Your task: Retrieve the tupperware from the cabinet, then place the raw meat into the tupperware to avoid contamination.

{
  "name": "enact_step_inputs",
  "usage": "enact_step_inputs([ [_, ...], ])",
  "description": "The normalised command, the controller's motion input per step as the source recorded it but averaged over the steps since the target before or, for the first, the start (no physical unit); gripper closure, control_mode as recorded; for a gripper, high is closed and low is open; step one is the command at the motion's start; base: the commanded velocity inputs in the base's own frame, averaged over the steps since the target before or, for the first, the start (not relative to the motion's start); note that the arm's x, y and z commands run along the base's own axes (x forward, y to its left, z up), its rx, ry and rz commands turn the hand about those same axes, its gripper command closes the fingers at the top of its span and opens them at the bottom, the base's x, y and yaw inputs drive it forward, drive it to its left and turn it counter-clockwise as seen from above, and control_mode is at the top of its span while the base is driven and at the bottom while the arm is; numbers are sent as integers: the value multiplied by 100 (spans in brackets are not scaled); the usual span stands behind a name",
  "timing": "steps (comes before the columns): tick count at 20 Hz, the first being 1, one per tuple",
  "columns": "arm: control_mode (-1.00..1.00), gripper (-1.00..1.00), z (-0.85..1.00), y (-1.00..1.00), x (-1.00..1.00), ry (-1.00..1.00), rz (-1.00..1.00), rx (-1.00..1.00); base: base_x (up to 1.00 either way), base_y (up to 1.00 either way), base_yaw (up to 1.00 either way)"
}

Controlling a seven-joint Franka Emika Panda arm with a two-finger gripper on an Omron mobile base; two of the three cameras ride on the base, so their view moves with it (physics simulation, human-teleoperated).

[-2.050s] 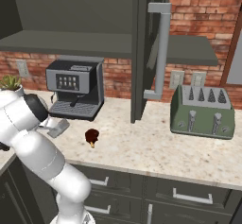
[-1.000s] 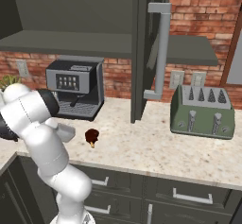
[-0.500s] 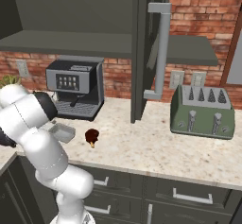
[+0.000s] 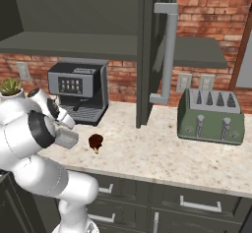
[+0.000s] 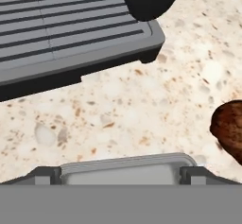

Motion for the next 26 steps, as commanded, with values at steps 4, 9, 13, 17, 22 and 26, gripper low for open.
enact_step_inputs([
  [4,-100,-100,51,-78,-21,0,0,10,0,0,0],
  [9,-100,-100,59,-39,-17,0,0,1,0,0,0],
  [13,-100,-100,16,-15,-1,3,0,0,0,0,0],
  [17,-100,-100,2,-34,0,3,0,0,0,0,0],
  [22,-100,-100,0,-33,0,1,0,0,0,0,0],
  [26,-100,-100,0,-43,0,0,0,0,0,0,0],
])
